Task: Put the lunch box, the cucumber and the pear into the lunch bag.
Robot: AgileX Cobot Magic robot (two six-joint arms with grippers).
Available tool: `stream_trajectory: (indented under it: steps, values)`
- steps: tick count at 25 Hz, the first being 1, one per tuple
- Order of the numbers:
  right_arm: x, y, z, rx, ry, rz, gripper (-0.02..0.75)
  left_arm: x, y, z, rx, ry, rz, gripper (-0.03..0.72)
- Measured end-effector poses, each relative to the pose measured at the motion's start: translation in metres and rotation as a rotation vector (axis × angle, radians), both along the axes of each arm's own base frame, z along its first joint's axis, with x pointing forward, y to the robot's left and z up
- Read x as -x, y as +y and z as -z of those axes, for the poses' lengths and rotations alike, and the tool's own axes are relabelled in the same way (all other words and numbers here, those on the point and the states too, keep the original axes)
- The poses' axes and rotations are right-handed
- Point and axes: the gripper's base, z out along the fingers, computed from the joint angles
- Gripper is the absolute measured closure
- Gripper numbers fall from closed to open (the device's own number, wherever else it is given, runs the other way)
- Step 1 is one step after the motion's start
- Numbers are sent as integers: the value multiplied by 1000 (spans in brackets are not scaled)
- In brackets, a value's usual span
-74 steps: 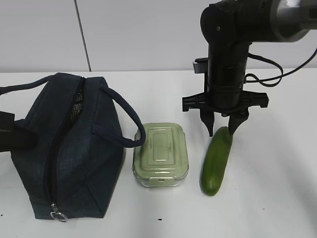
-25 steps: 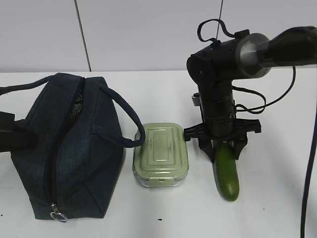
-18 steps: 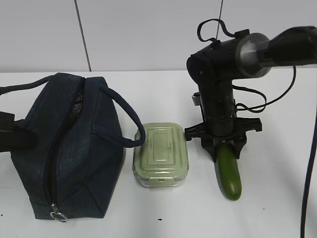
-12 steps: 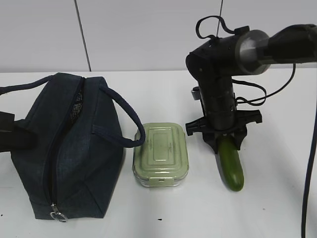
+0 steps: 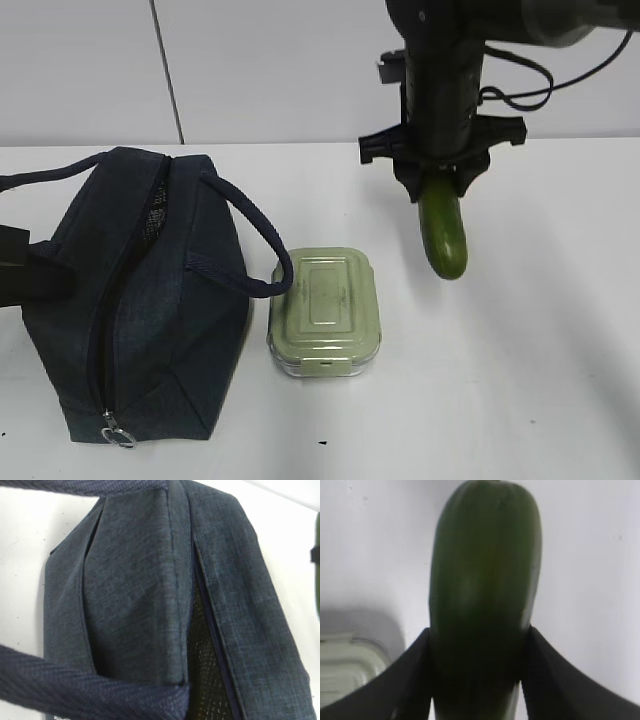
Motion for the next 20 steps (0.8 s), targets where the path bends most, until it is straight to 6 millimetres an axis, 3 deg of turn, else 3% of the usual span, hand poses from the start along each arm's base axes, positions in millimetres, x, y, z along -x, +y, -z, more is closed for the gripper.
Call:
stream_trajectory:
  steps: [7, 13, 20]
  values:
    - [14, 27, -62, -61, -145, -136, 379, 0, 0, 0, 0, 0, 0, 703]
    - [32, 60, -81, -160, -145, -258, 379, 0, 0, 0, 0, 0, 0, 703]
    - [60, 113, -93, -336, -172, -442, 379, 0, 0, 0, 0, 0, 0, 703]
